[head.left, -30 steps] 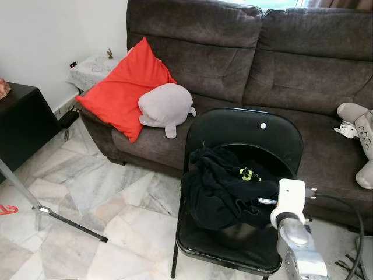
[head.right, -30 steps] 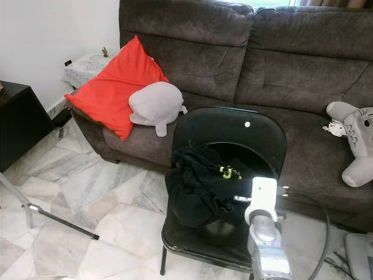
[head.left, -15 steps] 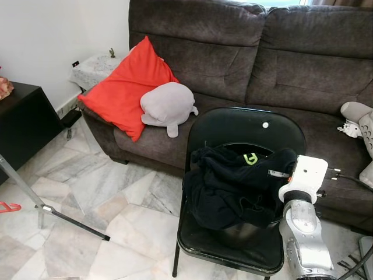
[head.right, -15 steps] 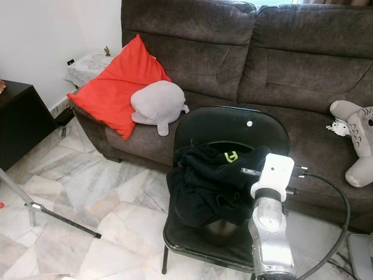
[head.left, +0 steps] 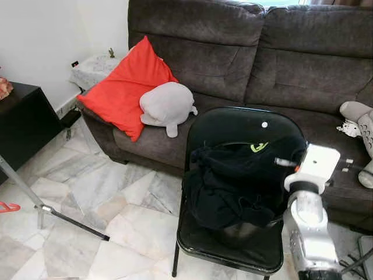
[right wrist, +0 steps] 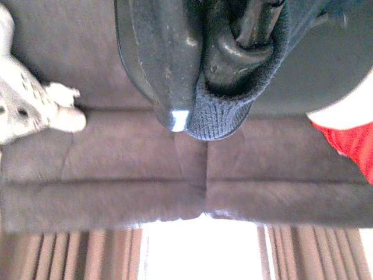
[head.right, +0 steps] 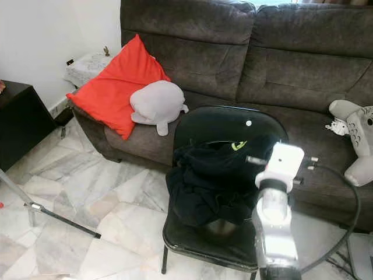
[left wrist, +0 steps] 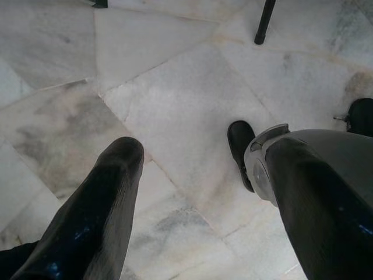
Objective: Hang hanger
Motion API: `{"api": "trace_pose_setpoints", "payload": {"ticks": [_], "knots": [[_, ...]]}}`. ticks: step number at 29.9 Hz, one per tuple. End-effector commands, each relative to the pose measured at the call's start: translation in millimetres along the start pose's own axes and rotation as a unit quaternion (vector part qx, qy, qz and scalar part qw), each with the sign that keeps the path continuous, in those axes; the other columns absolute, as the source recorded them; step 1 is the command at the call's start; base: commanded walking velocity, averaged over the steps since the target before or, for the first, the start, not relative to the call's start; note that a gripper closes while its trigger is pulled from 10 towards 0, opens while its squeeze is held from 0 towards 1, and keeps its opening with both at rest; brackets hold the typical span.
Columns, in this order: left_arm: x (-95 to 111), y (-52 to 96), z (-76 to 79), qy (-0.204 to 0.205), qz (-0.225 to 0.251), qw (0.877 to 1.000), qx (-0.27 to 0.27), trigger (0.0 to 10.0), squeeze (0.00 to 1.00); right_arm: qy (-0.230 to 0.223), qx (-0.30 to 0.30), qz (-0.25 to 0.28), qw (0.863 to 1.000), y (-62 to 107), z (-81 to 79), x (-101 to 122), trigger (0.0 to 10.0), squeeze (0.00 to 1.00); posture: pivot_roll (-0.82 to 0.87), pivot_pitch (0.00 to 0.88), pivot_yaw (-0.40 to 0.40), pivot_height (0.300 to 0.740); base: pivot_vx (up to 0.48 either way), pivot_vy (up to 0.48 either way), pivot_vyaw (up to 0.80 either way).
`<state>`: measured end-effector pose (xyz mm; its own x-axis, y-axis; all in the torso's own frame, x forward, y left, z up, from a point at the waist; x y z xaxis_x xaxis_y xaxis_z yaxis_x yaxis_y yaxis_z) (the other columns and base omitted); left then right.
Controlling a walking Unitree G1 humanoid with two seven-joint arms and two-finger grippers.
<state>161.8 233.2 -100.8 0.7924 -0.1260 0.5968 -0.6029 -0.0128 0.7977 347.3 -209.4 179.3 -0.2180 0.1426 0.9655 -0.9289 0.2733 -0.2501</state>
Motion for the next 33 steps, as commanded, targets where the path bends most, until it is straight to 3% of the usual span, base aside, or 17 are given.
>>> {"api": "trace_pose_setpoints", "payload": {"ticks": [1, 8, 9, 10, 11, 13, 14, 15, 16, 17, 25, 33], "knots": [[-10.1, 2.2, -0.3, -0.011, -0.022, 1.000, 0.000, 10.0, 0.00, -0.001, 0.013, 0.031, 0.999, -2.7, -4.9, 14.2, 0.0, 0.00, -0.02, 0.071, 0.076, 0.740, 0.000, 0.000, 0.00], [-9.8, 1.8, 0.4, -0.011, -0.023, 1.000, 0.000, 10.0, 0.00, 0.010, 0.062, 0.023, 0.998, -6.6, -19.5, 17.8, 0.0, 0.00, -0.02, 0.066, 0.075, 0.740, 0.000, 0.000, 0.00], [-9.5, 1.6, 1.0, -0.011, -0.023, 1.000, -0.001, 10.0, 0.00, 0.025, 0.081, -0.012, 0.996, -2.5, -27.5, 4.9, 0.7, 0.00, -0.02, 0.064, 0.074, 0.740, 0.000, 0.000, 0.00], [-9.5, 1.6, 1.2, -0.011, -0.023, 1.000, -0.001, 10.0, 0.00, 0.029, 0.082, -0.032, 0.996, 0.4, -29.0, -3.3, 2.2, 0.00, -0.02, 0.064, 0.074, 0.740, 0.000, 0.000, 0.00], [-9.4, 1.5, 1.3, -0.011, -0.023, 1.000, -0.001, 10.0, 0.00, 0.031, 0.082, -0.044, 0.995, 2.3, -29.5, -8.4, 0.0, 0.00, -0.02, 0.064, 0.074, 0.740, 0.000, 0.000, 0.00], [-9.6, 1.6, 1.4, -0.011, -0.023, 1.000, -0.001, 10.0, 0.00, 0.021, 0.080, -0.065, 0.994, 5.9, -29.8, -16.0, 0.0, 0.00, -0.02, 0.064, 0.072, 0.740, 0.000, 0.000, 0.00], [-9.8, 1.6, 1.5, -0.011, -0.023, 1.000, -0.001, 10.0, 0.00, 0.015, 0.079, -0.082, 0.993, 9.4, -29.8, -22.5, 1.1, 0.00, -0.02, 0.066, 0.072, 0.740, 0.000, 0.000, 0.00], [-9.9, 1.6, 1.7, -0.012, -0.024, 1.000, -0.001, 10.0, 0.00, 0.009, 0.076, -0.095, 0.993, 12.5, -29.5, -27.8, 4.2, 0.00, -0.02, 0.066, 0.072, 0.740, 0.000, 0.000, 0.00], [-9.9, 1.6, 1.7, -0.012, -0.024, 1.000, -0.001, 10.0, 0.00, 0.009, 0.076, -0.095, 0.993, 12.5, -29.5, -27.8, 4.2, 0.00, -0.02, 0.066, 0.072, 0.740, 0.000, 0.000, 0.00], [-10.2, 1.6, 2.1, -0.012, -0.024, 1.000, -0.001, 10.0, 0.00, 0.001, 0.068, -0.124, 0.990, 18.9, -28.3, -38.4, 10.0, 0.00, -0.02, 0.068, 0.073, 0.740, 0.000, 0.000, 0.00], [-13.3, 2.5, 2.9, -0.014, -0.028, 1.000, -0.003, 10.0, 0.00, 0.018, 0.055, -0.224, 0.973, 39.6, -22.9, -75.9, 10.0, 0.00, -0.02, 0.070, 0.074, 0.740, 0.000, 0.000, 0.00], [-17.0, 3.5, 3.3, -0.015, -0.034, 0.999, -0.004, 10.0, 0.00, 0.018, 0.065, -0.227, 0.972, 43.1, -25.0, -75.5, 10.0, 0.00, -0.02, 0.072, 0.076, 0.740, 0.000, 0.000, 0.00]]}}
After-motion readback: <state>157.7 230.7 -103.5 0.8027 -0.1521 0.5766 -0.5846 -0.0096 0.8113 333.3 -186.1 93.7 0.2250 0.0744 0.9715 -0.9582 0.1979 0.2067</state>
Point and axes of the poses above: a point about 5 cm out from each wrist's last joint towards the gripper, its own y axis pointing back from the gripper into the wrist, its own x axis along the axis of the wrist's last joint, z = x × y, the point moved 2 cm from there along -y, pointing out of the wrist towards the gripper, and after that the axes turned 2 degrees about y, right-handed, at the moved point
